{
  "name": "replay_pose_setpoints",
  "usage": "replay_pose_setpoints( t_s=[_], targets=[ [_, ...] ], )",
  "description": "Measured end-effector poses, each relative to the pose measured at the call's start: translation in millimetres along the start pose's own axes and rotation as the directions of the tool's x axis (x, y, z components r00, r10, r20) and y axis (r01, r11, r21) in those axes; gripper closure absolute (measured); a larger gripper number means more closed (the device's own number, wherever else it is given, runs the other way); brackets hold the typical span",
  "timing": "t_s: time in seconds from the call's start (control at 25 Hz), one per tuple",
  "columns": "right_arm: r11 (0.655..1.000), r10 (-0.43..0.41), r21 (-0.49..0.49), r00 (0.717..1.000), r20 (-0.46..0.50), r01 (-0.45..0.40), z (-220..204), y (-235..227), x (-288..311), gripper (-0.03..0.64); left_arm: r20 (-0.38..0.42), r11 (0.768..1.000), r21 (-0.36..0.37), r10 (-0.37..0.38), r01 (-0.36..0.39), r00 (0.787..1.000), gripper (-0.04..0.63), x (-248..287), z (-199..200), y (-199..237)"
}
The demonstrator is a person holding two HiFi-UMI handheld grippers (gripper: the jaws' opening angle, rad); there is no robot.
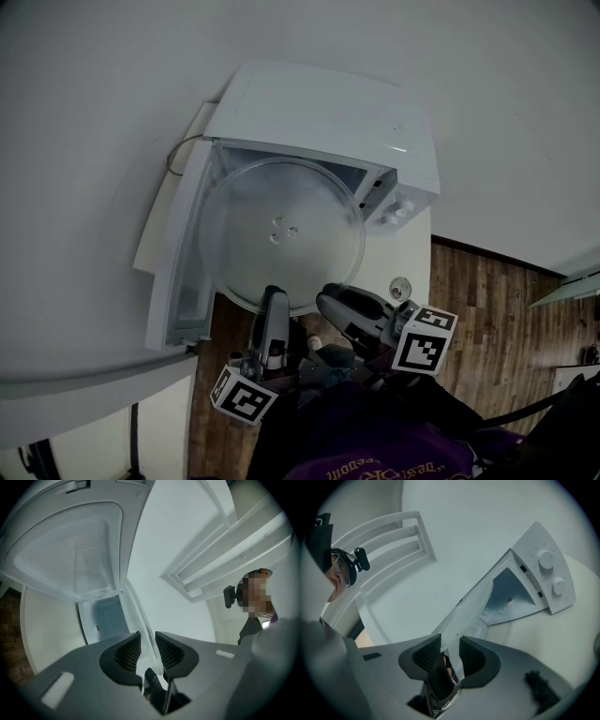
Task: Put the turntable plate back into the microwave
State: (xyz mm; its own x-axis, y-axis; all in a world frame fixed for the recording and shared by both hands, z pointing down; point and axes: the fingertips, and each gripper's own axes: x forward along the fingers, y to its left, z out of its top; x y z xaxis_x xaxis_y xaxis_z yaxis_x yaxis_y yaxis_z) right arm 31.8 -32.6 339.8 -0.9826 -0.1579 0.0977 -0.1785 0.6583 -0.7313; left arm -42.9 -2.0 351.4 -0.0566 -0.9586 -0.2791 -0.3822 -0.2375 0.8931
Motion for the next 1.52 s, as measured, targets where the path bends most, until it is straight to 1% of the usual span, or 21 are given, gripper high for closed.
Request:
replay_pose_setpoints(
  t_s=[0.32,0.68,0.88,1.12,1.24,1.4,1.52],
  targets=[
    [1.000,-0.018,0.022,1.000,-0.019,0.019,-8,-11,7,0.491,-0.010,0.999,-0.030,0.018,-0.019,1.000,0.494,0,-2,14],
    [0.997,-0.065,0.045,0.997,-0.036,0.067,-12,-38,16,0.491,-0.048,0.993,-0.079,0.084,-0.087,0.995,0.495,7,-9,47],
    [0.993,-0.101,0.058,0.995,-0.027,0.102,-12,-59,22,0.489,-0.078,0.989,-0.104,0.096,-0.104,0.992,0.494,20,-15,66],
    [0.989,-0.134,0.068,0.991,-0.007,0.134,-10,-84,32,0.485,-0.080,0.980,-0.173,0.089,-0.102,0.993,0.495,36,-20,91],
    [0.985,-0.156,0.080,0.988,0.005,0.155,-10,-96,37,0.485,-0.053,0.968,-0.241,0.062,-0.073,0.997,0.500,46,-20,99],
    [0.980,-0.177,0.099,0.984,0.010,0.175,-13,-108,43,0.480,-0.038,0.957,-0.287,0.023,-0.033,0.999,0.509,56,-18,105],
    [0.978,-0.197,0.077,0.980,0.028,0.194,-8,-115,46,0.478,-0.016,0.945,-0.328,-0.001,-0.005,1.000,0.517,66,-17,111]
  ],
)
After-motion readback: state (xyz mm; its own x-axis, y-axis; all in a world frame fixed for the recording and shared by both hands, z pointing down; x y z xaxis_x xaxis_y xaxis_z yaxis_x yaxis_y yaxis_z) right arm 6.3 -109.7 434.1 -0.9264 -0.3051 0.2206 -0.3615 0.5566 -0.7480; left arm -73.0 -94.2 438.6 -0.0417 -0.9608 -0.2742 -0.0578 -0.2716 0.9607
